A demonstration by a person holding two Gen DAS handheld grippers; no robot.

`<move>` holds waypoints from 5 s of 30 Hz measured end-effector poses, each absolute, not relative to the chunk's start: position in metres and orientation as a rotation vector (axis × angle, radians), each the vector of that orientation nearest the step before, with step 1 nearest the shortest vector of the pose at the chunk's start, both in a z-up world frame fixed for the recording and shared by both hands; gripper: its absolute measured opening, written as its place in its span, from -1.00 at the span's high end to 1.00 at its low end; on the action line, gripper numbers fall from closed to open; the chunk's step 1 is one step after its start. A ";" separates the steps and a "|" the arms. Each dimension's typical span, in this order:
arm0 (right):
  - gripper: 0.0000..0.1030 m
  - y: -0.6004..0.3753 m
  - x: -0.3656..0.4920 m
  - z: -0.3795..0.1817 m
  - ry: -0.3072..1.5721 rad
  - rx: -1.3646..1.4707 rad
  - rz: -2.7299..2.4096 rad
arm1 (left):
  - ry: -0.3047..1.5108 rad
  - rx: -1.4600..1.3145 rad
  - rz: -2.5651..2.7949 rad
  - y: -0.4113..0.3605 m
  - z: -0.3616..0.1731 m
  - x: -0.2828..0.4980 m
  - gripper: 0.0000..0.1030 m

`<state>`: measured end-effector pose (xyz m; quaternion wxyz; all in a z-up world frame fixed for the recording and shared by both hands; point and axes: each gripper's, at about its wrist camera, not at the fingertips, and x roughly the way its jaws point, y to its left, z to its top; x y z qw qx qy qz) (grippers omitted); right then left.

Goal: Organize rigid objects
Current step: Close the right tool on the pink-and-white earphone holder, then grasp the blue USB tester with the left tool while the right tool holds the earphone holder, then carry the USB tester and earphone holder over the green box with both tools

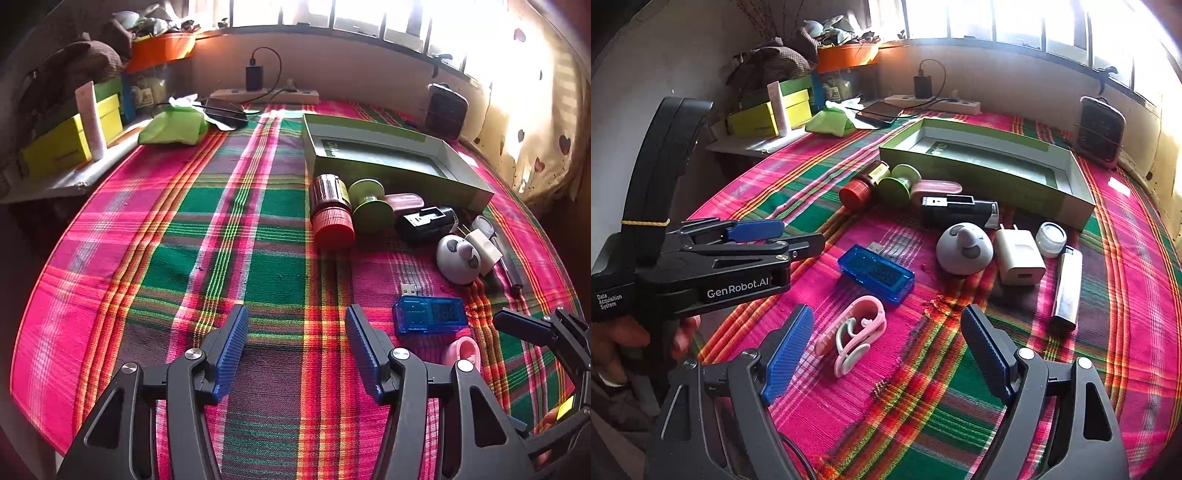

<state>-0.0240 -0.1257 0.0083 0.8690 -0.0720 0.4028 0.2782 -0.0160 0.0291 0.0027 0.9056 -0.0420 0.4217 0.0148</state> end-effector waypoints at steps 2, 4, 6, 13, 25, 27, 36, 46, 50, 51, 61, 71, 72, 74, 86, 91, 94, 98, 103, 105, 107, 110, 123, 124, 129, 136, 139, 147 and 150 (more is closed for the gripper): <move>-0.56 -0.124 -0.024 0.005 0.856 -0.149 0.583 | 0.870 -0.091 0.032 0.030 0.003 -0.017 -0.06; -0.41 -0.122 -0.024 0.002 0.866 -0.162 0.569 | 0.871 -0.091 0.032 0.030 0.003 -0.017 -0.06; -0.31 -0.122 -0.024 0.001 0.867 -0.172 0.553 | 0.871 -0.092 0.028 0.030 0.003 -0.017 -0.06; 0.17 -0.137 -0.023 0.003 0.860 -0.155 0.510 | 0.863 -0.105 -0.016 0.027 0.009 -0.024 -0.06; 0.53 -0.151 -0.008 0.004 0.857 -0.146 0.471 | 0.871 -0.100 -0.092 0.018 0.014 -0.031 -0.06; 0.53 -0.147 -0.004 0.004 0.857 -0.162 0.480 | 0.869 -0.093 -0.107 0.016 0.015 -0.032 -0.06; 0.53 -0.127 -0.007 0.004 0.869 -0.186 0.592 | 0.877 -0.106 -0.088 0.025 0.015 -0.031 -0.06; 0.53 -0.093 -0.012 0.004 0.860 -0.208 0.761 | 0.883 -0.145 -0.051 0.041 0.015 -0.031 -0.06; 0.53 -0.102 -0.004 0.002 0.870 -0.194 0.701 | 0.884 -0.162 -0.059 0.043 0.014 -0.029 -0.06; 0.53 -0.104 -0.001 0.002 0.871 -0.188 0.689 | 0.885 -0.164 -0.062 0.042 0.014 -0.028 -0.06; 0.53 -0.089 0.008 0.004 0.887 -0.224 0.723 | 0.884 -0.201 -0.060 0.051 0.015 -0.029 -0.06; 0.53 -0.090 -0.001 0.004 0.873 -0.220 0.731 | 0.898 -0.215 -0.097 0.044 0.014 -0.021 -0.06; 0.53 -0.096 -0.001 0.004 0.869 -0.217 0.705 | 0.897 -0.204 -0.093 0.042 0.014 -0.019 -0.06; 0.53 -0.109 0.000 0.006 0.867 -0.196 0.665 | 0.899 -0.195 -0.091 0.040 0.012 -0.015 -0.06; 0.53 -0.157 0.005 0.006 0.865 -0.102 0.528 | 0.900 -0.097 -0.049 0.024 0.003 -0.001 -0.06; 0.53 -0.163 0.005 0.006 0.865 -0.086 0.521 | 0.886 -0.074 -0.035 0.027 0.002 -0.001 0.05; 0.53 -0.164 0.005 0.004 0.867 -0.082 0.523 | 0.881 -0.074 -0.021 0.030 0.002 -0.001 0.21; 0.53 -0.165 0.005 0.004 0.866 -0.075 0.526 | 0.876 -0.075 -0.021 0.031 0.002 -0.001 0.26; 0.53 -0.165 0.005 0.004 0.866 -0.074 0.526 | 0.869 -0.074 -0.033 0.030 0.001 -0.001 0.49; 0.53 -0.165 0.005 0.004 0.866 -0.074 0.526 | 0.868 -0.083 -0.045 0.029 0.001 0.000 0.55; 0.53 -0.165 0.005 0.004 0.865 -0.075 0.525 | 0.866 -0.085 -0.045 0.029 0.001 0.000 0.57; 0.53 -0.165 0.005 0.003 0.865 -0.075 0.525 | 0.863 -0.088 -0.046 0.029 0.002 0.000 0.58; 0.53 -0.166 0.006 0.005 0.863 -0.072 0.518 | 0.853 -0.092 -0.048 0.029 0.006 0.000 0.59; 0.53 -0.167 0.006 0.005 0.861 -0.071 0.516 | 0.849 -0.094 -0.048 0.029 0.007 0.000 0.59; 0.53 -0.169 0.006 0.012 0.846 -0.070 0.506 | 0.832 -0.095 -0.051 0.030 0.014 -0.002 0.59; 0.53 -0.171 0.011 0.022 0.826 -0.060 0.489 | 0.795 -0.091 -0.069 0.031 0.031 0.001 0.59; 0.53 -0.174 0.016 0.029 0.814 -0.058 0.475 | 0.774 -0.089 -0.078 0.031 0.041 0.006 0.59; 0.53 -0.182 0.042 0.049 0.789 -0.042 0.437 | 0.751 -0.089 -0.117 0.028 0.059 0.030 0.59; 0.53 -0.185 0.055 0.054 0.785 -0.041 0.423 | 0.753 -0.094 -0.131 0.027 0.062 0.044 0.59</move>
